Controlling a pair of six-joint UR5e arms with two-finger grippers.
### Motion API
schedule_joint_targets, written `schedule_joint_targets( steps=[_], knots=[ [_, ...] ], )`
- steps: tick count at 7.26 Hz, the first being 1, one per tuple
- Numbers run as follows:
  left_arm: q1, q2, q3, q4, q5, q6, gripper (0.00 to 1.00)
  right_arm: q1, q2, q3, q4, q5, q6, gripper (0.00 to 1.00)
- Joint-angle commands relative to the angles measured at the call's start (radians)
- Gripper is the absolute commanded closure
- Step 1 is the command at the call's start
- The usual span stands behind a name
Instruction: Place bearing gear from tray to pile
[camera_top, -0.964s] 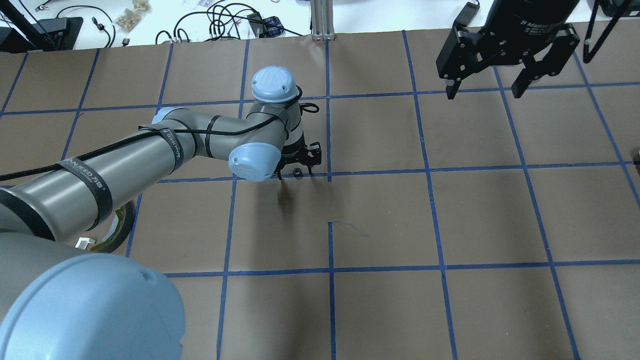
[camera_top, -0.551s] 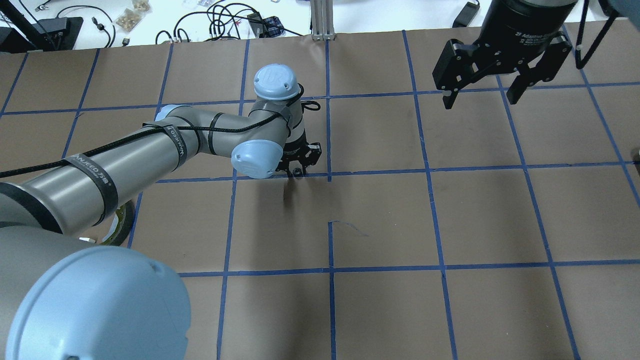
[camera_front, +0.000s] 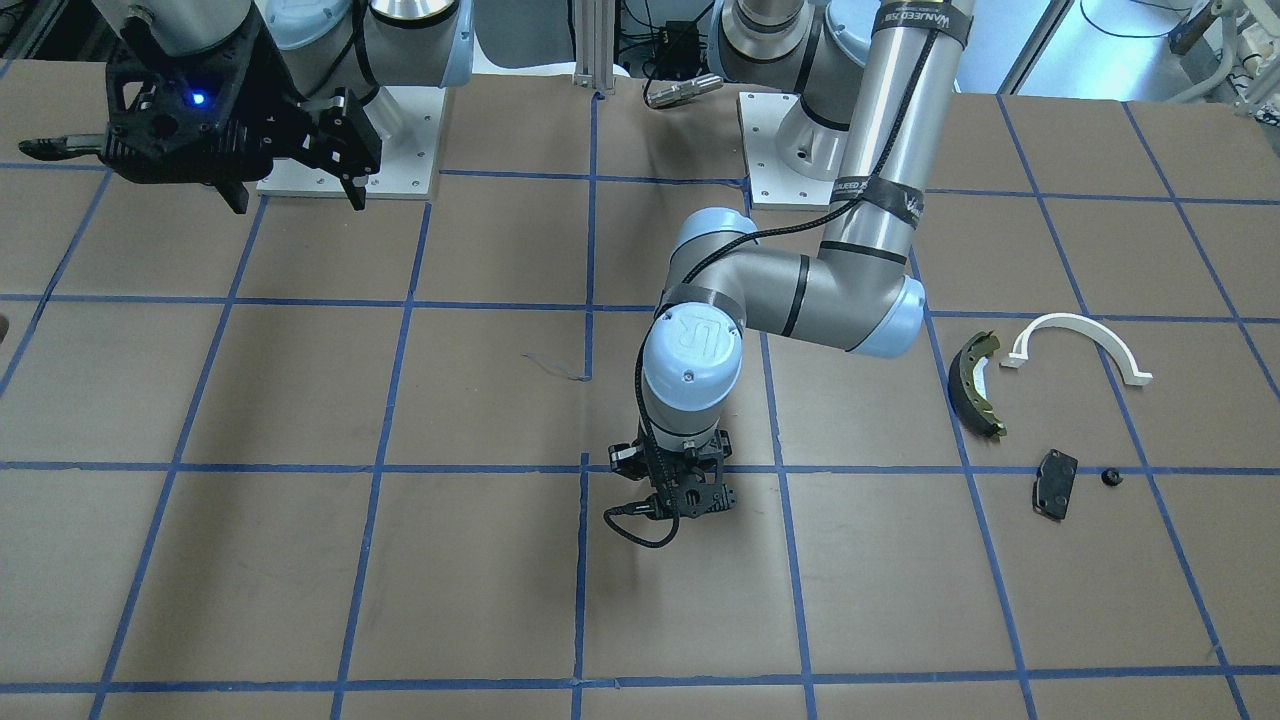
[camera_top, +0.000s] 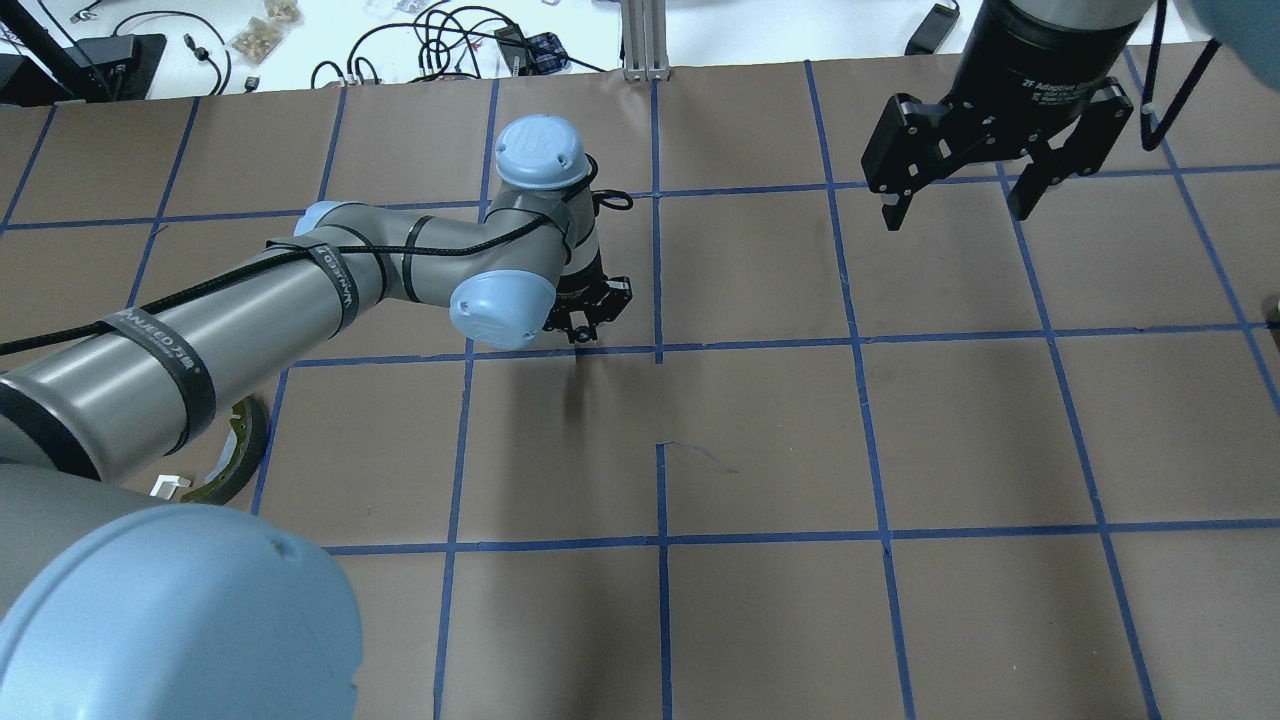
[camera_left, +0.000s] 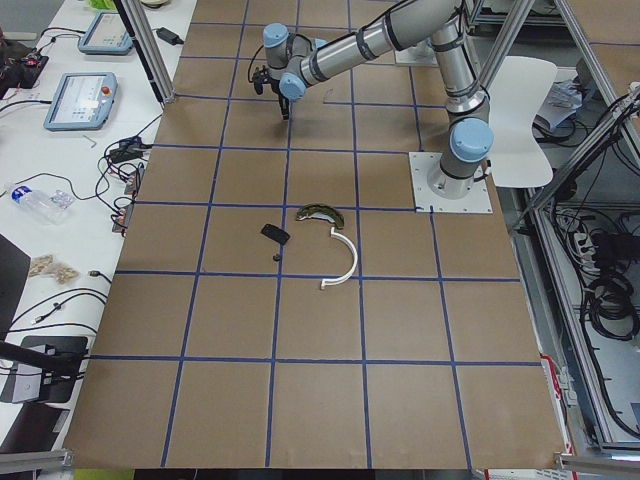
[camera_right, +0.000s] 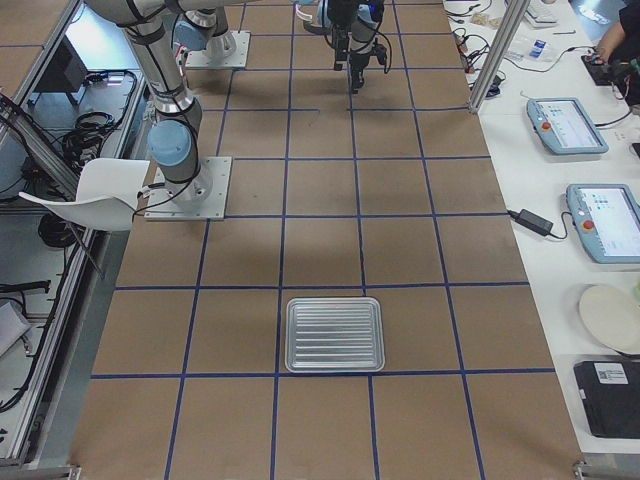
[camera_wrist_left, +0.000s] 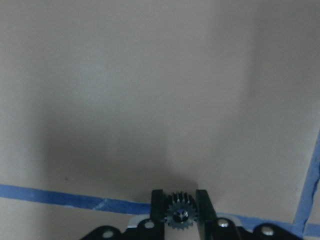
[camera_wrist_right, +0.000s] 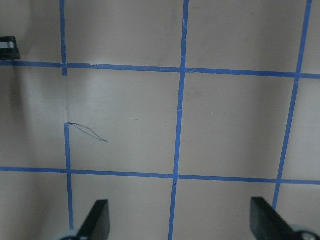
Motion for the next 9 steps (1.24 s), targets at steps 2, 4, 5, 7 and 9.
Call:
schedule_joint_targets(
  steps=[2, 4, 5, 7, 9],
  knots=[
    [0.254, 0.126, -0.076, -0.08, 0.082, 0.423, 0.96, 0.0, 0.0, 0.043, -0.104, -0.033, 0.002, 0.0],
    [0.492, 0.195, -0.186, -0.061, 0.093, 0.693, 0.95, 0.0, 0.0, 0.072, -0.118, -0.035, -0.004, 0.0],
    [0.579, 0.217, -0.205, -0.037, 0.101, 0.816, 0.95, 0.0, -0.001, 0.089, -0.122, -0.033, -0.001, 0.0],
    [0.82, 0.21, -0.219, -0.028, 0.096, 1.083, 0.95, 0.0, 0.0, 0.078, -0.131, -0.033, -0.001, 0.0],
    [0.956, 0.141, -0.224, 0.096, 0.089, 1.297, 0.94, 0.0, -0.004, 0.08, -0.131, -0.027, 0.002, 0.0]
  ],
)
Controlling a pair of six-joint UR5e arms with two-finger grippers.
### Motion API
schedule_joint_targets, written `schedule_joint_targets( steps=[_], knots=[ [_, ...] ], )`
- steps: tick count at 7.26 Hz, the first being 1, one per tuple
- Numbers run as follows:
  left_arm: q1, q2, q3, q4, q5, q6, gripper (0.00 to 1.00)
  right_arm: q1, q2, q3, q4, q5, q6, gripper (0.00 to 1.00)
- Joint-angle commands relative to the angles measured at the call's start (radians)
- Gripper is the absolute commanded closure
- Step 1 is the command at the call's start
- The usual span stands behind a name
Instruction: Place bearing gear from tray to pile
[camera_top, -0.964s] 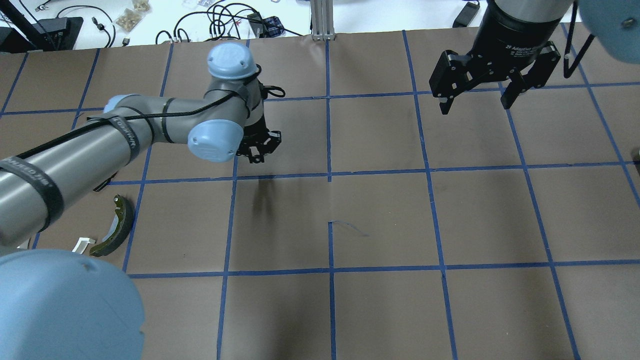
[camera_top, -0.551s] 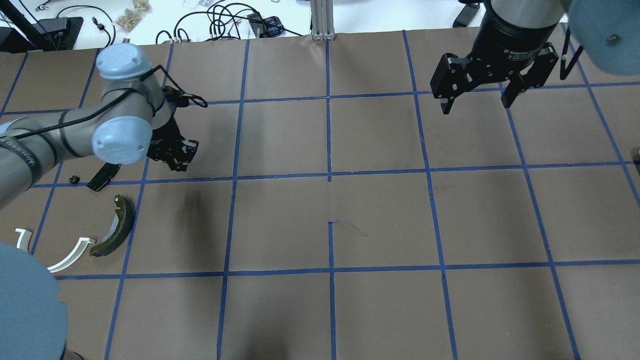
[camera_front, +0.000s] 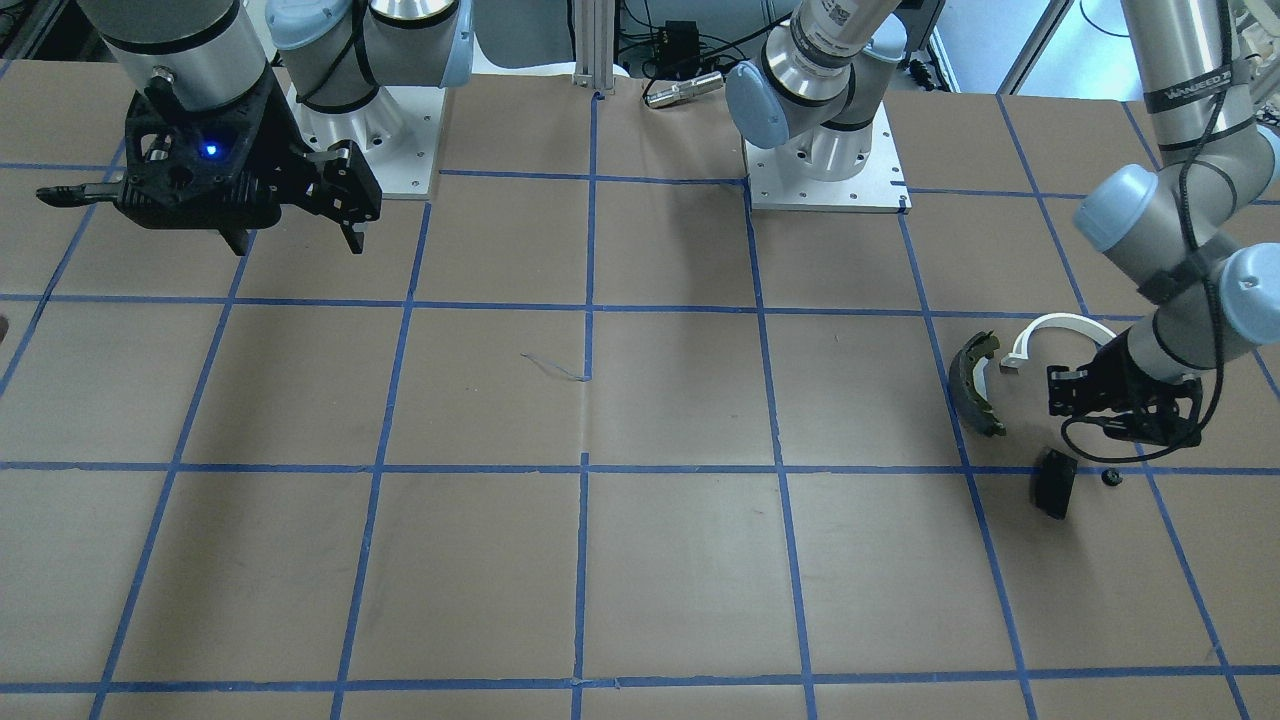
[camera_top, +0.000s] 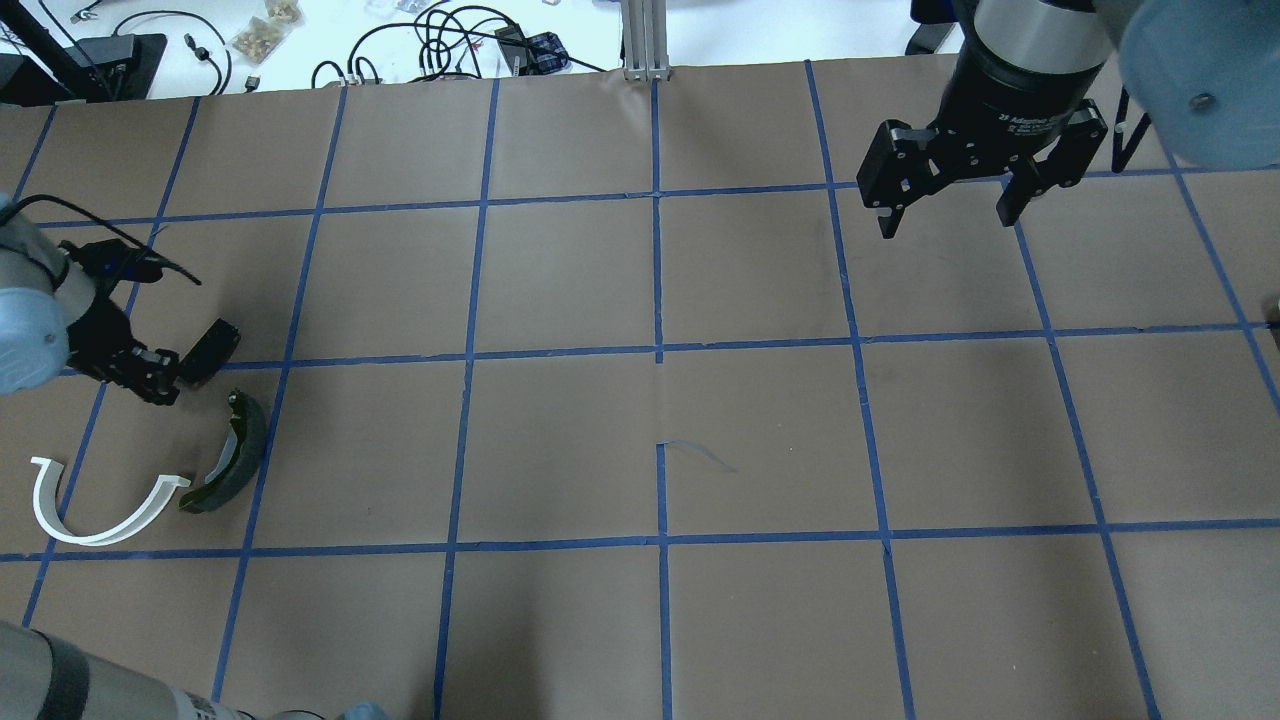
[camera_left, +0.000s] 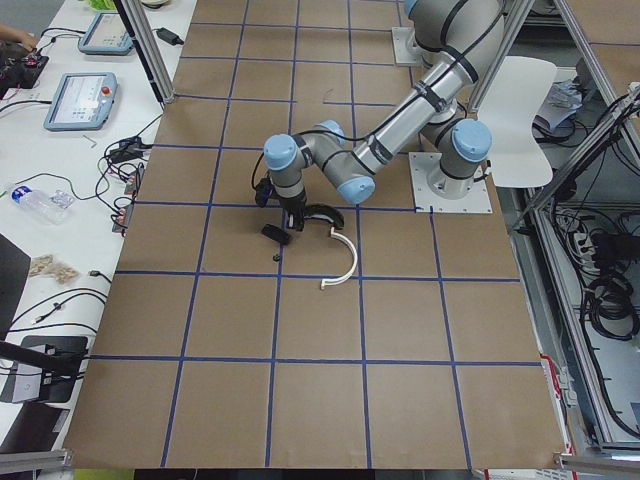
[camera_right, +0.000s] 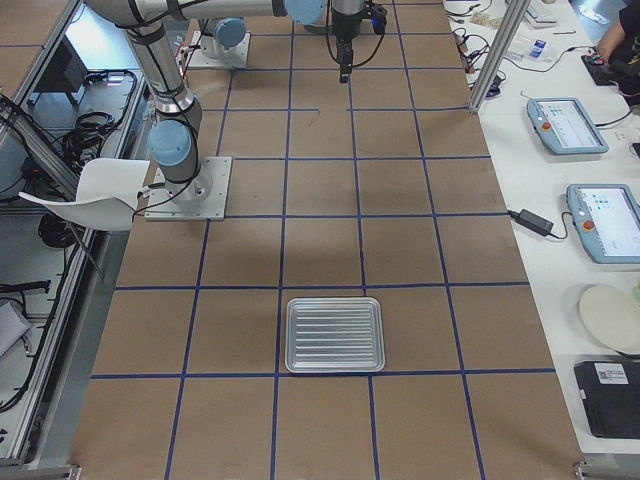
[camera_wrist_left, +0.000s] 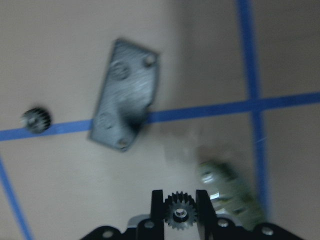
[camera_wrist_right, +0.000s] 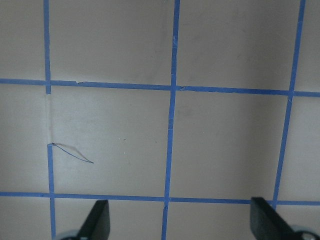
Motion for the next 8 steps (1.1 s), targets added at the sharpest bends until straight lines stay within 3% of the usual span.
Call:
schedule_joint_targets(
  steps=[1, 2, 3, 5, 8],
  knots=[
    [0.084, -0.076, -0.005, 0.12, -0.004, 0.119, 0.94, 0.0, -0.004, 0.009, -0.002, -0.002, -0.002, 0.0],
    [0.084, -0.102, -0.008, 0.127, -0.005, 0.119, 0.93, 0.0, -0.001, 0.005, -0.002, 0.001, 0.001, 0.0],
    [0.083, -0.113, -0.011, 0.129, -0.04, 0.122, 0.79, 0.0, -0.001, 0.009, -0.003, -0.003, -0.003, 0.0],
    [0.075, -0.081, -0.003, 0.133, -0.06, 0.127, 0.01, 0.0, 0.0, 0.008, -0.003, -0.005, 0.0, 0.0],
    [0.072, -0.016, -0.002, 0.103, -0.045, 0.124, 0.0, 0.0, 0.01, 0.003, -0.016, -0.02, 0.0, 0.0]
  ],
)
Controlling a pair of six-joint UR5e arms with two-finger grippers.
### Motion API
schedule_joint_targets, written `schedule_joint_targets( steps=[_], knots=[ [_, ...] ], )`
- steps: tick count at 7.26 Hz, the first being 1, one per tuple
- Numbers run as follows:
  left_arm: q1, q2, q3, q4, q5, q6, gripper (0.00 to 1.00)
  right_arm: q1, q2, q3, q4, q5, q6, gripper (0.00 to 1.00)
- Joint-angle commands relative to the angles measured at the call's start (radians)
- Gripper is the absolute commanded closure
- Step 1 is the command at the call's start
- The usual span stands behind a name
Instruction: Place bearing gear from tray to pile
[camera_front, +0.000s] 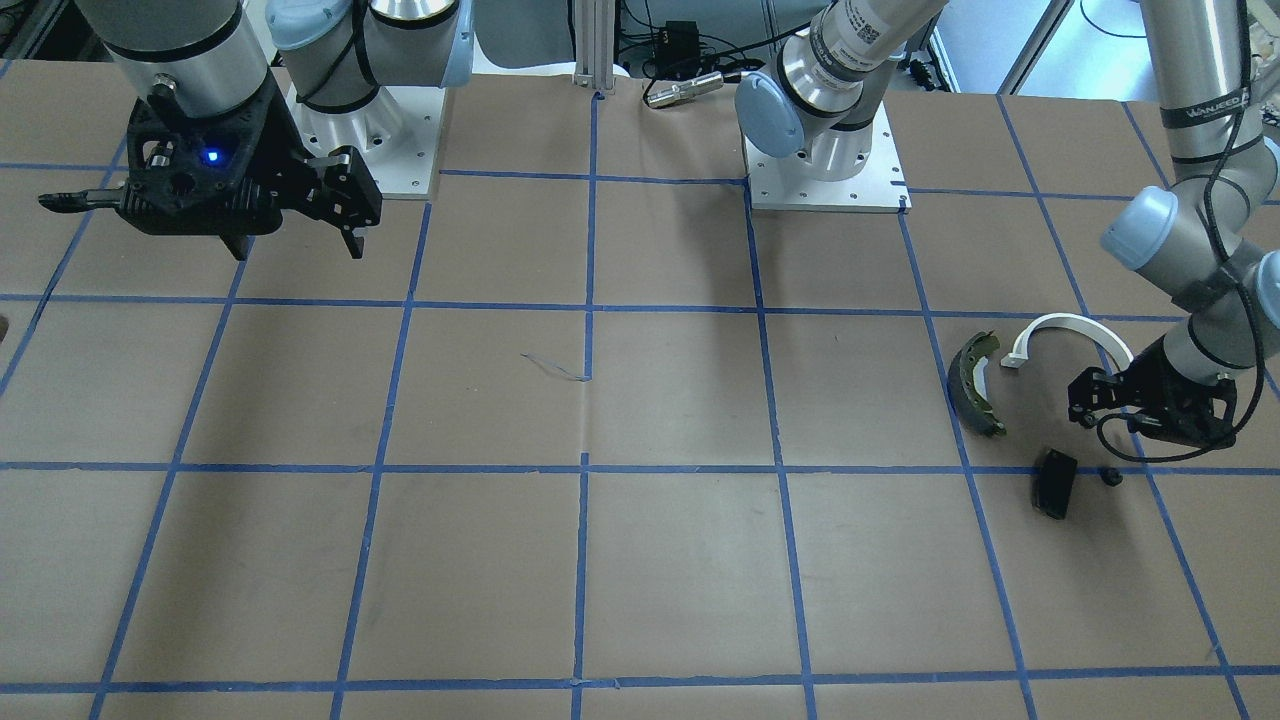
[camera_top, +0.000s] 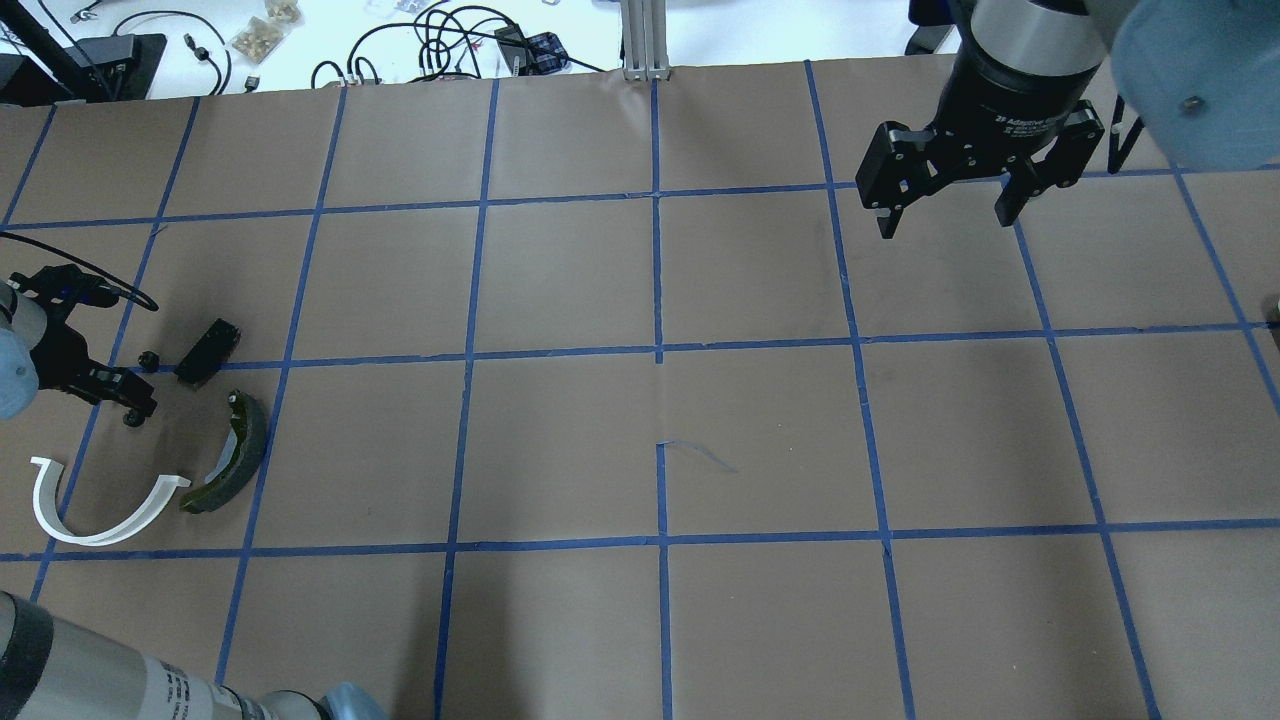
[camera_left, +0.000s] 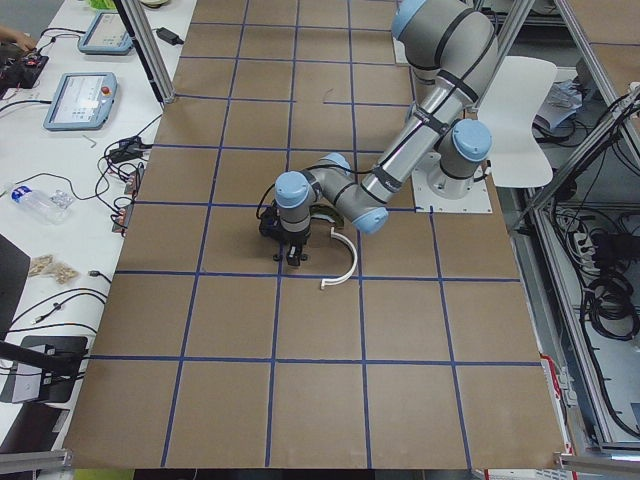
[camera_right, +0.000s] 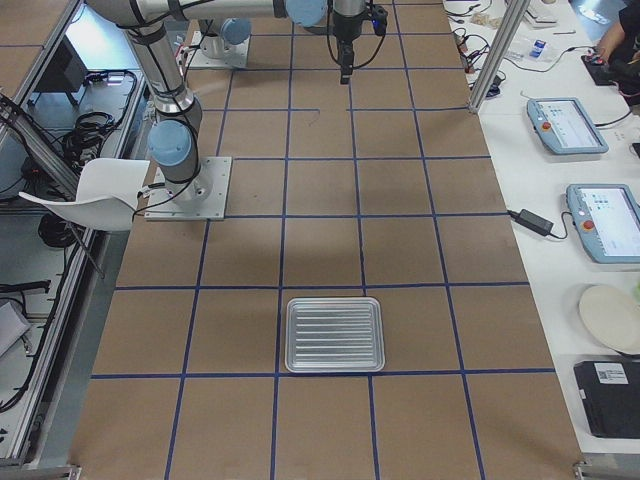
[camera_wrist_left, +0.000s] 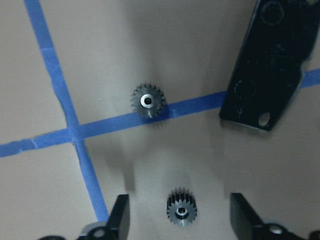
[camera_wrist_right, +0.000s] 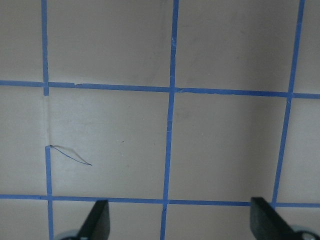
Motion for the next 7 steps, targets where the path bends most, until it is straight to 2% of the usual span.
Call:
schedule_joint_targets(
  steps=[1, 2, 4, 5, 7],
  knots=[
    [-0.019, 0.08, 0.003, -0.07, 0.004, -0.011, 0.0, 0.0, 0.007, -0.015, -0.009, -0.007, 0.01, 0.0],
    [-0.101, 0.136, 0.013, -0.104, 0.007, -0.068, 0.0, 0.0, 0.016, -0.012, -0.009, -0.019, 0.005, 0.0],
    [-0.321, 0.263, 0.036, -0.231, -0.002, -0.375, 0.0, 0.0, 0.034, -0.033, -0.019, -0.012, 0.01, 0.0],
    [-0.439, 0.318, 0.102, -0.396, -0.004, -0.591, 0.0, 0.0, 0.045, -0.04, -0.016, -0.018, 0.005, 0.0],
    [-0.601, 0.38, 0.325, -0.681, -0.006, -0.797, 0.0, 0.0, 0.043, -0.043, -0.019, -0.013, 0.01, 0.0]
  ],
)
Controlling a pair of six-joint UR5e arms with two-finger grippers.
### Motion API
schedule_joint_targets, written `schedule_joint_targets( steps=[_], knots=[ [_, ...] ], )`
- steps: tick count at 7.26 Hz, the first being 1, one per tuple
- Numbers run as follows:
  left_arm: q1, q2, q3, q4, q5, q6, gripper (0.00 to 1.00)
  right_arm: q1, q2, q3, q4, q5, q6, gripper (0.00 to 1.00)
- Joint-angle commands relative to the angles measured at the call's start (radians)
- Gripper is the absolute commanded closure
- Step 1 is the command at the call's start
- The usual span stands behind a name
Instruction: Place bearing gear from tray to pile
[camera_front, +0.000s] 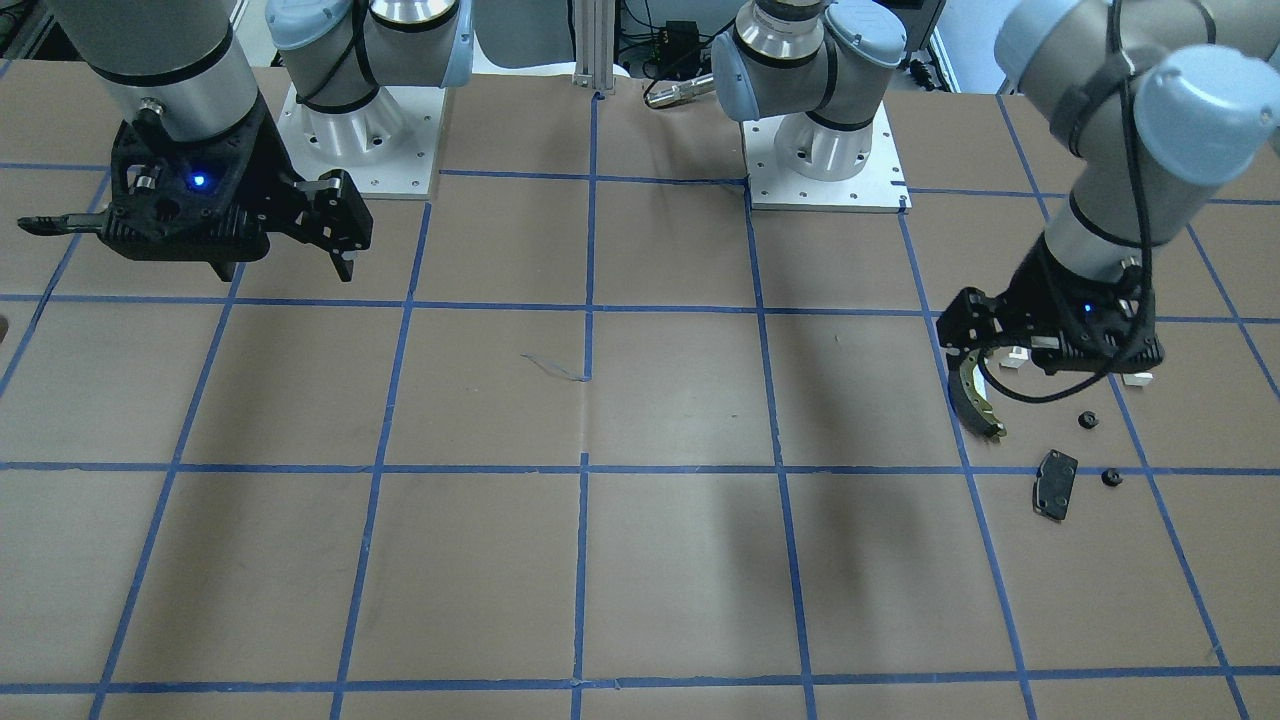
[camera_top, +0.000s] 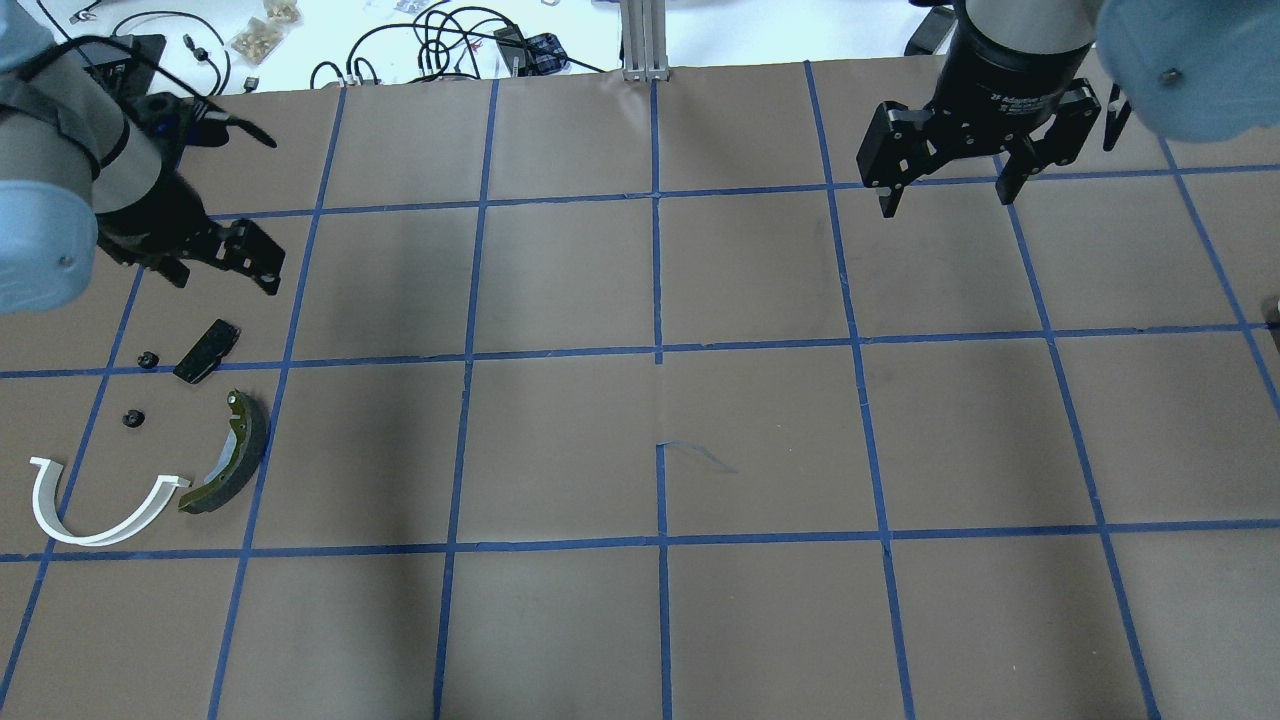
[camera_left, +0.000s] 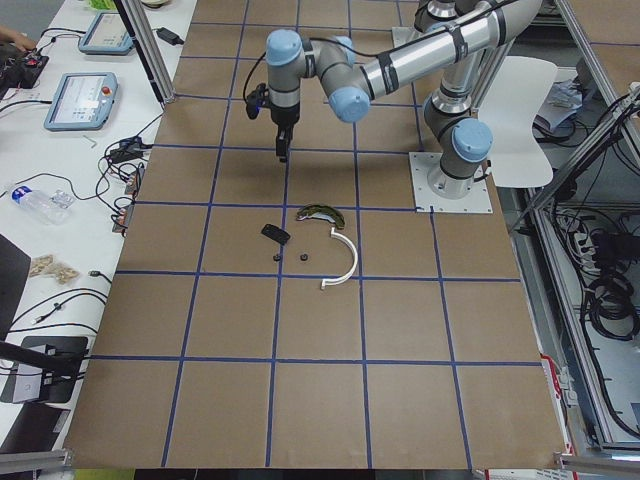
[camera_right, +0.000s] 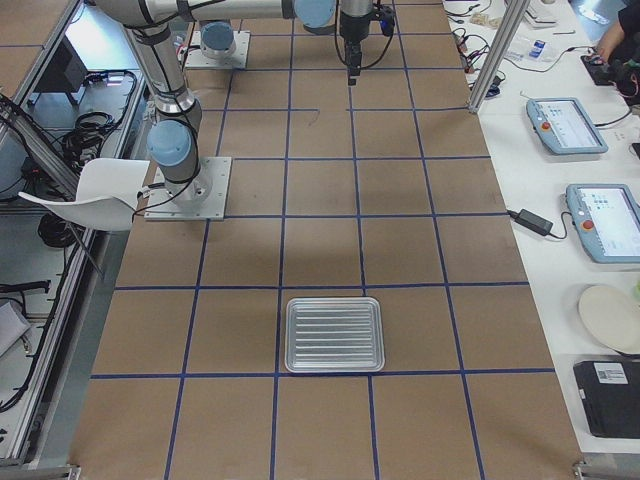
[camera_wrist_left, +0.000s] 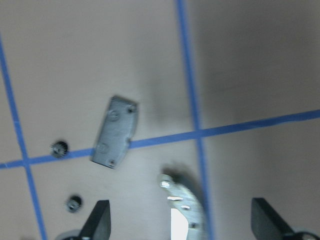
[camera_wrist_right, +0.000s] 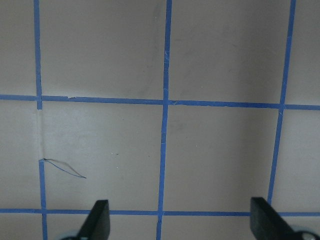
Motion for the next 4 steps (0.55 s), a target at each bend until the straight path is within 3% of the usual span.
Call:
schedule_joint_targets(
  steps=[1, 4],
  knots=[
    [-0.145, 0.002, 0.238, -0.272, -0.031, -0.244, 0.0, 0.0, 0.004, -0.004, -0.012, 0.015, 0.006, 0.0],
    [-0.236, 0.033, 0.252, -0.311, -0.019, -0.264, 0.0, 0.0, 0.004, -0.004, -0.05, 0.02, 0.008, 0.0]
  ],
)
